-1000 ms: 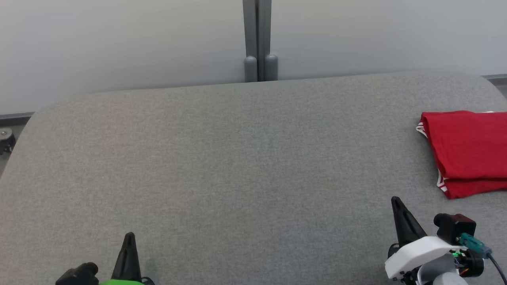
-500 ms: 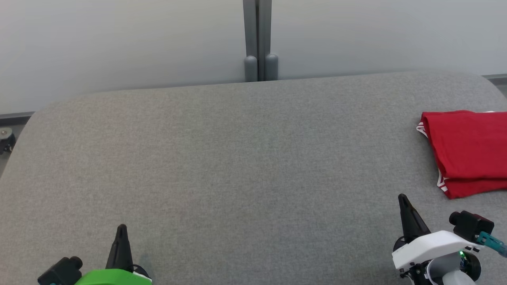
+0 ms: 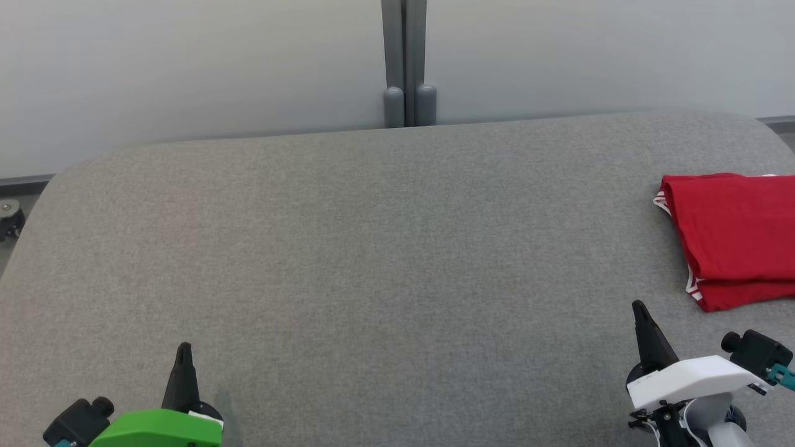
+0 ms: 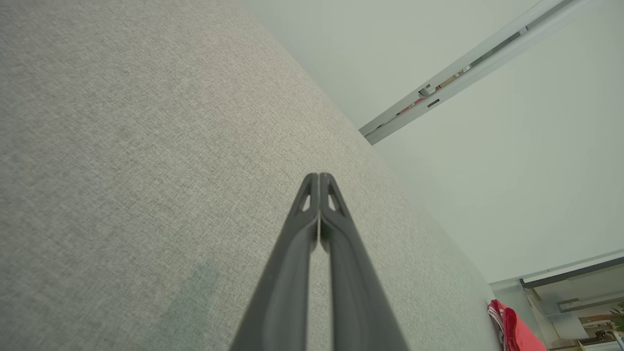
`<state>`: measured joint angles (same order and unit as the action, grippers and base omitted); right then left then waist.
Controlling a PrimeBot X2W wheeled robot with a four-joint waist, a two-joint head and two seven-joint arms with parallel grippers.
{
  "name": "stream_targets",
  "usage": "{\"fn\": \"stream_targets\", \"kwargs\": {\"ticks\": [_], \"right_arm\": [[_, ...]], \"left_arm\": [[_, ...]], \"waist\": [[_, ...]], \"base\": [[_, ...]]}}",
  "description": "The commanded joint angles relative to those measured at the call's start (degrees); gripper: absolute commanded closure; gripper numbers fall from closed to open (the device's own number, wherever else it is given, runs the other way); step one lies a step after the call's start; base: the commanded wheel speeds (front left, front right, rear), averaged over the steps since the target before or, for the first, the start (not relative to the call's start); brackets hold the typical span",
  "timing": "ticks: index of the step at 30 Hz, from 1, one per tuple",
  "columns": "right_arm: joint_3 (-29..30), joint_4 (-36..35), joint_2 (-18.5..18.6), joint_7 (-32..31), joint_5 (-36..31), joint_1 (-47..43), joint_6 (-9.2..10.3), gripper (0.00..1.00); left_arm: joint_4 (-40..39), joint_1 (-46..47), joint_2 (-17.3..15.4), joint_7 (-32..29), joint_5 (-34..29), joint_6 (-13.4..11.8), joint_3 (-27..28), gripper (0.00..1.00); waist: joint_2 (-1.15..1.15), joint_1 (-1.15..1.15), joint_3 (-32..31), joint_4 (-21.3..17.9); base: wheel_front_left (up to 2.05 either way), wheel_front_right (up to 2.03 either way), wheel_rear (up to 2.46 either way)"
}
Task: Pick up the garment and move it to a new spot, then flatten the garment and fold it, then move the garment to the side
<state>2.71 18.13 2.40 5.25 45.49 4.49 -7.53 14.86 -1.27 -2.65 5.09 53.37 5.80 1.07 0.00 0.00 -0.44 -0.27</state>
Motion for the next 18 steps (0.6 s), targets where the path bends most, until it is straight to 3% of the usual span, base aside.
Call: {"fn": "stream_targets", "kwargs": {"ticks": [1, 18], "right_arm": [[0.3, -1.0, 0.3, -0.4, 2.0, 1.5, 0.03, 1.0], [1.3, -1.8, 0.4, -3.5, 13.9, 1.8, 0.03, 1.0]], "left_arm": [[-0.9, 2.0, -0.2, -0.4, 1.5, 0.1, 0.4, 1.0], [-1.3, 3.7, -0.3, -3.4, 11.4, 0.1, 1.8, 1.0]], "waist": [[0.0, 0.0, 0.0, 0.0], [0.0, 0.0, 0.1, 0.1]], "base": [[0.0, 0.0, 0.0], [0.0, 0.0, 0.0]]}}
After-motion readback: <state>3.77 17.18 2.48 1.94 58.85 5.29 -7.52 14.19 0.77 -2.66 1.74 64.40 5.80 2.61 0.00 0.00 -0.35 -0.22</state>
